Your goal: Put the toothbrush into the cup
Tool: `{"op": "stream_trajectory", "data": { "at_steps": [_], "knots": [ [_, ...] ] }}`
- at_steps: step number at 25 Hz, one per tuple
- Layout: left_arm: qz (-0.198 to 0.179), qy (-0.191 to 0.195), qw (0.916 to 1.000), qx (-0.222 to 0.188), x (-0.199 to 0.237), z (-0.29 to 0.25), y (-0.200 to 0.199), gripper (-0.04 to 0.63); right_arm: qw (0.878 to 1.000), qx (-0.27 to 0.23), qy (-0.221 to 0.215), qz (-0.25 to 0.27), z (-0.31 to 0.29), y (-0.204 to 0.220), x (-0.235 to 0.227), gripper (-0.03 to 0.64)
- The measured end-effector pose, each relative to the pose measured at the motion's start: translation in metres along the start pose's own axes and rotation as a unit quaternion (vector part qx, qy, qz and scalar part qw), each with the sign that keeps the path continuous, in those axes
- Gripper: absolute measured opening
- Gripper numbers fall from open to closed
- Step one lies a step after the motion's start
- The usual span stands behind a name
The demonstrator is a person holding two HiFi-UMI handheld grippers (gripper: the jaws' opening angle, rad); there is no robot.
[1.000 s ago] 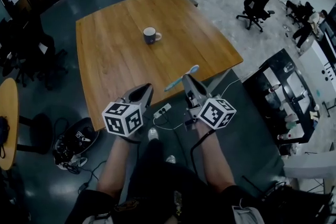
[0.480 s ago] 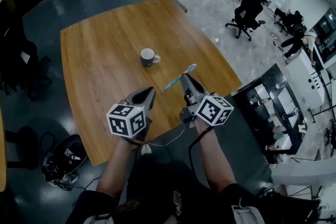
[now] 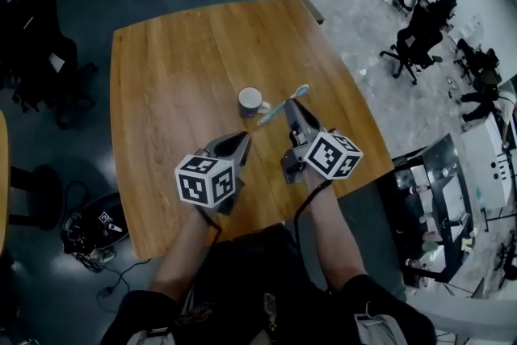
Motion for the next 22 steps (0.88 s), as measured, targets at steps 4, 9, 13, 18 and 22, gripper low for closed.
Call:
{"op": "stream_trajectory", "data": {
  "at_steps": [4, 9, 13, 18, 22],
  "knots": [
    [0.022, -0.045, 0.9987, -0.007, 0.003, -0.026, -0.009, 0.006, 0.999, 0.019, -0.047, 0.011, -0.029, -0.018, -0.028, 0.031],
    [0.062, -0.116, 0.9911, -0.017, 0.02, -0.043, -0.017, 0.006, 0.992, 0.054, -0.113, 0.006, -0.076, -0.03, -0.05, 0.031],
    [0.088, -0.166, 0.9821, -0.018, 0.029, -0.05, -0.016, 0.006, 0.985, 0.092, -0.146, 0.028, -0.115, -0.023, -0.059, 0.031],
    [0.116, -0.211, 0.9702, -0.024, 0.039, -0.048, -0.01, 0.006, 0.972, 0.149, -0.164, 0.081, -0.153, 0.005, -0.065, 0.031],
    [0.131, -0.226, 0.9649, -0.025, 0.05, -0.049, -0.009, 0.006, 0.963, 0.184, -0.172, 0.093, -0.173, 0.024, -0.067, 0.031]
  ]
}}
Point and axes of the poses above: the fingertips, and each gripper's own axes: z backward along the fingers, x to its left, y out of its underside, the point moved 1 cm from there along z, backward along the fingers, and after that the axes turned 15 degrees about x, right-handed, at the moved point
